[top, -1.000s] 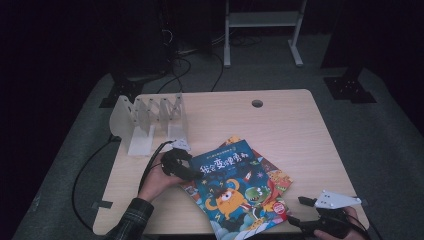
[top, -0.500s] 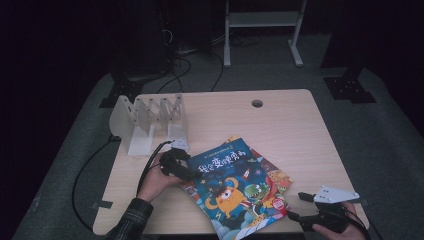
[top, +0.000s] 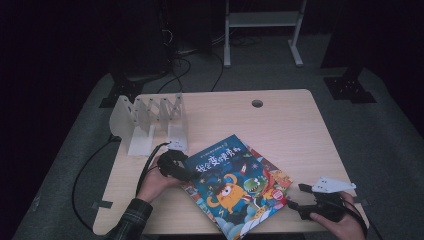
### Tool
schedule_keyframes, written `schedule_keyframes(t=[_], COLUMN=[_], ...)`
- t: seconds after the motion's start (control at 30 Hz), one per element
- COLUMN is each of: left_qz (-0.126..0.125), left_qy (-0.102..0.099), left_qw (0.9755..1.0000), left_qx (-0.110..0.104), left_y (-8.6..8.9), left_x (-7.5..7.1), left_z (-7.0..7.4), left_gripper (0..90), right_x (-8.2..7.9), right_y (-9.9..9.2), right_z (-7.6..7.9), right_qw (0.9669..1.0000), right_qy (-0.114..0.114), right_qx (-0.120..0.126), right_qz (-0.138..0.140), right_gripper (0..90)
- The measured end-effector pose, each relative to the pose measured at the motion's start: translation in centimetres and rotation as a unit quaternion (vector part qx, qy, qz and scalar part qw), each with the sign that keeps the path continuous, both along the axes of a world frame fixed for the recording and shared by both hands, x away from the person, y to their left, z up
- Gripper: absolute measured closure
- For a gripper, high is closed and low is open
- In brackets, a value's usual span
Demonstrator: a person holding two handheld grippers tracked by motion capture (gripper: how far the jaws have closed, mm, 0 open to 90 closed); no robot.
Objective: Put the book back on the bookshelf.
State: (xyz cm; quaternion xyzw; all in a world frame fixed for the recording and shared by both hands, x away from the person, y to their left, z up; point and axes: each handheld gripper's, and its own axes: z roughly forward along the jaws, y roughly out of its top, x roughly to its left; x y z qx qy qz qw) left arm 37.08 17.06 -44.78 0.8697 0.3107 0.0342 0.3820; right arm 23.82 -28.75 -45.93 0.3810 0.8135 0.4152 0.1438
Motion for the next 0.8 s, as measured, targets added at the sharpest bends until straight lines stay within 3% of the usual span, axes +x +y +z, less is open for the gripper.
schedule_keyframes(t=[0.27, 0.5, 0.63, 0.8], left_qz=[0.002, -0.002, 0.001, 0.003], left_qy=[0.006, 0.004, 0.004, 0.008], left_qw=[1.0, 1.0, 1.0, 0.9999], left_qx=[0.006, -0.006, -0.009, -0.009], left_y=[0.1, 0.7, 0.8, 1.0], left_x=[-0.4, -1.1, -1.1, -1.2], left_z=[0.2, 0.2, 0.2, 0.2], left_gripper=[6.6, 13.5, 13.7, 14.8], right_x=[1.4, 2.9, 2.8, 1.9], right_y=[-0.2, 0.6, 0.1, -1.5], right_z=[0.4, 0.5, 0.6, 0.4], right_qw=[0.9999, 0.9998, 0.9995, 0.9991], right_qy=[-0.008, -0.02, -0.024, -0.021], right_qx=[0.003, -0.006, -0.013, -0.004], right_qz=[-0.009, -0.007, -0.017, -0.037], right_gripper=[26.7, 28.5, 28.6, 29.1])
